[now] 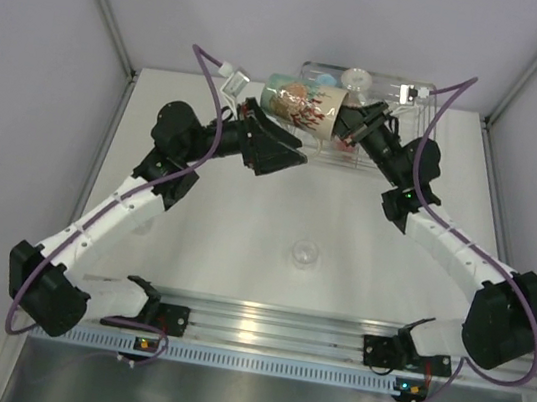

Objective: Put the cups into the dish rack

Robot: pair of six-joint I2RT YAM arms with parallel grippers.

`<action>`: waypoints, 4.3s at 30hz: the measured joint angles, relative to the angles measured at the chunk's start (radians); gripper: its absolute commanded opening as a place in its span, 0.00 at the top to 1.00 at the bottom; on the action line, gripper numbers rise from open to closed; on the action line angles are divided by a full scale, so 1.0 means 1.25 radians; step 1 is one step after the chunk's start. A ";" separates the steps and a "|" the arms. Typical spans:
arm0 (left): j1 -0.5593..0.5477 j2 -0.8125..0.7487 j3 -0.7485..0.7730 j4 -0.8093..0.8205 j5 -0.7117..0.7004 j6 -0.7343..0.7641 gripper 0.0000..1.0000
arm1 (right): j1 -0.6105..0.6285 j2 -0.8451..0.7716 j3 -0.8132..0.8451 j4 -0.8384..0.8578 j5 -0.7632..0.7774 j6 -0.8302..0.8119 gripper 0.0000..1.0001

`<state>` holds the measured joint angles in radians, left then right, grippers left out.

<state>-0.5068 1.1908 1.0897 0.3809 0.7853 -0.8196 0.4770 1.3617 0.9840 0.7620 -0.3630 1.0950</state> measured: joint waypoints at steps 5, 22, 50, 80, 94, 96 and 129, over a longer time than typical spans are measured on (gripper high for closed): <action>-0.026 0.009 -0.020 0.023 -0.005 0.010 0.08 | 0.001 0.023 0.000 0.033 0.014 0.020 1.00; -0.030 -0.077 -0.043 -0.041 -0.040 0.074 0.04 | -0.001 -0.117 0.000 -0.126 0.005 -0.107 1.00; -0.036 0.061 -0.091 0.306 0.006 -0.156 0.27 | 0.037 -0.070 -0.003 0.046 -0.032 -0.007 1.00; -0.074 0.182 -0.161 0.631 -0.097 -0.352 0.60 | 0.052 0.031 -0.102 0.301 0.081 0.076 1.00; -0.080 0.173 -0.188 0.566 -0.133 -0.294 1.00 | 0.056 0.032 -0.149 0.331 0.106 0.079 0.78; -0.083 0.160 -0.192 0.536 -0.141 -0.282 1.00 | 0.056 0.030 -0.164 0.339 0.102 0.077 0.67; -0.088 0.117 0.038 -0.173 -0.316 0.139 1.00 | -0.133 -0.295 -0.441 0.043 -0.006 -0.004 0.21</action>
<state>-0.6170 1.3369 1.1378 0.1650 0.3901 -0.6453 0.3107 0.9928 0.4324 0.8154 -0.3702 1.0897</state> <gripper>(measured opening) 0.281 0.785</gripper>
